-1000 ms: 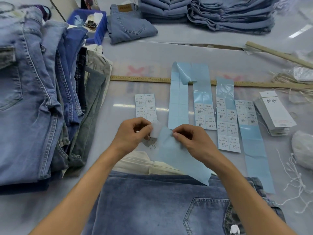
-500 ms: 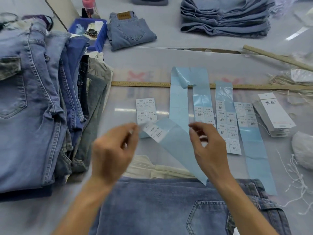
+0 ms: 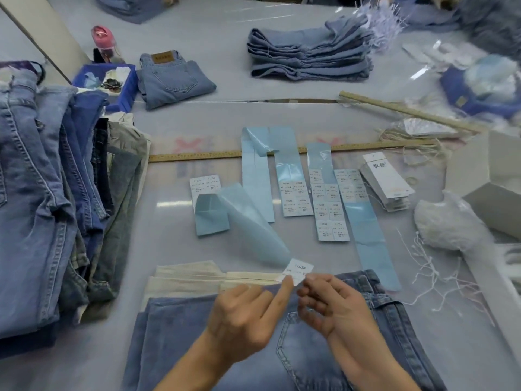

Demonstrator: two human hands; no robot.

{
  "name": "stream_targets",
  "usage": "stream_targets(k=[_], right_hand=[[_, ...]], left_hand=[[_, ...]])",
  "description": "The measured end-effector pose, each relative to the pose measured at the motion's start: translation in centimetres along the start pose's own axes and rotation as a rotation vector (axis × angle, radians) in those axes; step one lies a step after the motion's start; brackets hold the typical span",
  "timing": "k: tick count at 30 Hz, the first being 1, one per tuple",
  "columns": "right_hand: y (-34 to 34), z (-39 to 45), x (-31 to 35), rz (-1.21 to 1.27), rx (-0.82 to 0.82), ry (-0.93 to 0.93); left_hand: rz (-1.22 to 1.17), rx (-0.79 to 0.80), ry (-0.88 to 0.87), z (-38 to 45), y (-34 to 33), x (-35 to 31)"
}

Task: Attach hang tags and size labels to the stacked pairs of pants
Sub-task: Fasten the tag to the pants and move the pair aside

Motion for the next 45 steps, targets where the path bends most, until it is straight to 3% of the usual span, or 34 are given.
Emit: stream_targets(k=[14,20,25,29,32,38,45], right_hand=[[5.5,-1.2,-0.7,-0.041,-0.059,-0.046],[12.3,0.3,2.4,0.025,-0.242,0.122],[20.2,1.8,5.7,0.089,-0.465,0.354],[24.1,3.2,3.8,0.118,-0.715,0.381],[25.2,3.6,2.8,0.163,-0.85,0.424],[25.5,4.3,3.7,0.035,-0.858,0.456],[25.6,4.9,2.4,0.05,-0.784,0.413]], left_hand=[[0.079,0.08,-0.295,2.9,-2.1,-5.7],[0.026,0.137,-0.462,6.7,-5.2,-6.4],[-0.066,0.201,-0.295,16.0,-11.5,-2.8],[-0.089,0.464,-0.07,27.5,-20.1,-1.3],[-0.047,0.541,-0.089,33.9,-24.6,-2.6],[0.179,0.711,-0.235,38.3,-28.8,-5.4],[-0.106,0.788,-0.113,39.7,-29.5,-2.9]])
Point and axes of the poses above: each hand's wrist, its own z-axis towards the middle knuckle, its own y-axis out of the back of the hand, x = y × z, the point moved 9 cm from there along z, towards the middle knuckle, and after that the axes turned 14 degrees about x, right-handed, at the moved point
